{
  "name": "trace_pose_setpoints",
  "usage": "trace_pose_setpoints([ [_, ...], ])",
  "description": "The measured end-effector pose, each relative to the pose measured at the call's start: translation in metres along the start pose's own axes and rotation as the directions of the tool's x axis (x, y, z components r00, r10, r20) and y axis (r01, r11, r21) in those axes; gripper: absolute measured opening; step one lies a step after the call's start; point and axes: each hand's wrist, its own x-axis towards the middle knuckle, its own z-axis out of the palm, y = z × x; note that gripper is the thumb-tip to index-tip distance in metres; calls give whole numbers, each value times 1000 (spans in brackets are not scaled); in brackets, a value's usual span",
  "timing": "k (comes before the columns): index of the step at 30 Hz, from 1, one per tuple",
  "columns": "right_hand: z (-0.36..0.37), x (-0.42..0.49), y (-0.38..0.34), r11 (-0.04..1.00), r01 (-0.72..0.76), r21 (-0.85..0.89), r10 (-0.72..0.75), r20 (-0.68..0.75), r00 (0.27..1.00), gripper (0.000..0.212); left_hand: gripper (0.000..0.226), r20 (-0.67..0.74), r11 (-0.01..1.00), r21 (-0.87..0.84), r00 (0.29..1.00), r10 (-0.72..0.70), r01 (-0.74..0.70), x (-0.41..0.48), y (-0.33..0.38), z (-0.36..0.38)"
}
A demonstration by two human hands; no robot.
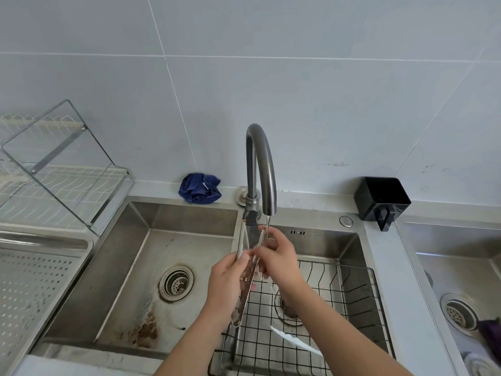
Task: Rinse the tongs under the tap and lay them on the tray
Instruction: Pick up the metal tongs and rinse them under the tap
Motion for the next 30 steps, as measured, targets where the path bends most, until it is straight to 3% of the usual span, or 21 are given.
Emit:
trace_pose_setpoints([
  [2, 0, 4, -3, 993, -45, 106, 51, -59, 997, 10, 28, 11, 994, -85, 998, -70, 70, 1, 0, 2],
  [7, -1, 2, -5, 924, -155, 349, 110, 145, 983, 25, 45, 32, 980, -136, 989, -145, 148, 4, -4, -2],
  [13, 1, 4, -11, 894, -106, 435, 41, 155, 987, 24, 43, 30, 983, -119, 990, -135, 138, 5, -5, 0],
  [17, 8, 7, -13, 859, -176, 481, 127, 131, 983, 49, 37, 8, 991, -77, 994, -110, 110, 7, -7, 3],
  [19, 7, 8, -12, 827, -195, 528, 132, 155, 979, 38, 34, -13, 992, -61, 994, -110, 109, 9, -11, 2],
  [21, 4, 6, -13, 749, -218, 626, 106, 212, 972, 13, 32, -36, 994, -46, 994, -104, 102, 10, -13, -1],
  [24, 4, 4, -11, 789, -228, 570, 127, 212, 969, 22, 36, -47, 997, -12, 996, -81, 81, 11, -15, -3],
  [27, 8, 6, -16, 790, -256, 558, 181, 186, 966, 54, 38, -21, 996, -5, 996, -89, 89, 12, -17, 5],
  [30, 9, 6, -19, 749, -287, 597, 188, 225, 956, 55, 39, -30, 991, -39, 991, -129, 128, 14, -18, 6],
])
